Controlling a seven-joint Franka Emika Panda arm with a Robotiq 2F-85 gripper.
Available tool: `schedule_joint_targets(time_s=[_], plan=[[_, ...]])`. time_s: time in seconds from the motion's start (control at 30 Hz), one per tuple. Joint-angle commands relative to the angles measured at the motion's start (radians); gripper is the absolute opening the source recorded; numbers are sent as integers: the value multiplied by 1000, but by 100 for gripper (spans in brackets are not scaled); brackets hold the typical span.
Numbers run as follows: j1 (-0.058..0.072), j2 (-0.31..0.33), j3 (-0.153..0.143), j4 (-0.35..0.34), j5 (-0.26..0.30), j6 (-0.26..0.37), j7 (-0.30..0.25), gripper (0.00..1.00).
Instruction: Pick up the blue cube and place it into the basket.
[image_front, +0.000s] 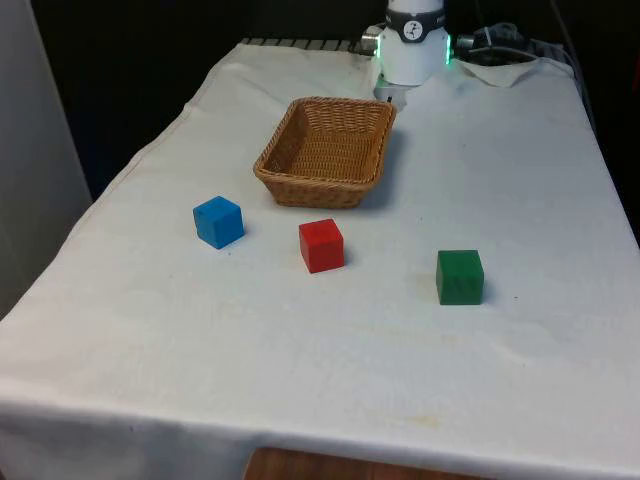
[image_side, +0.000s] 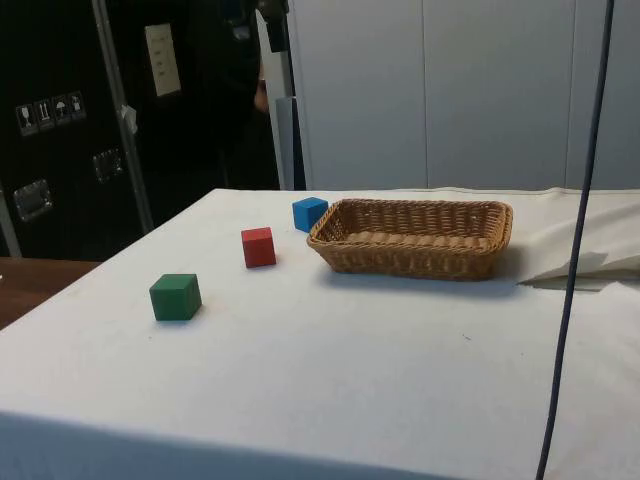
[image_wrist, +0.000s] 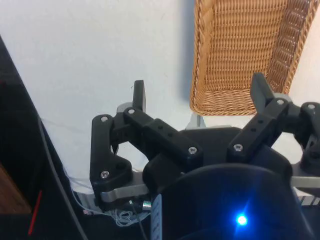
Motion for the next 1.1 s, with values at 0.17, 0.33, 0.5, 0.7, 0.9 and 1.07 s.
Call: schedule_joint_targets(time_s=[0.17,0.33,0.5,0.7,0.9,1.07], plan=[[-2,5,-11,-18,-17,48,-8,100],[-4,4,-18,-43,-35,99,-8,100],[-6,7,-30,-70,-51,156,-11,100],[-9,14,-49,-96,-60,210,-22,100],[-7,30,-78,-115,-58,248,-40,100],[-14,58,-107,-126,-52,295,-57,100]])
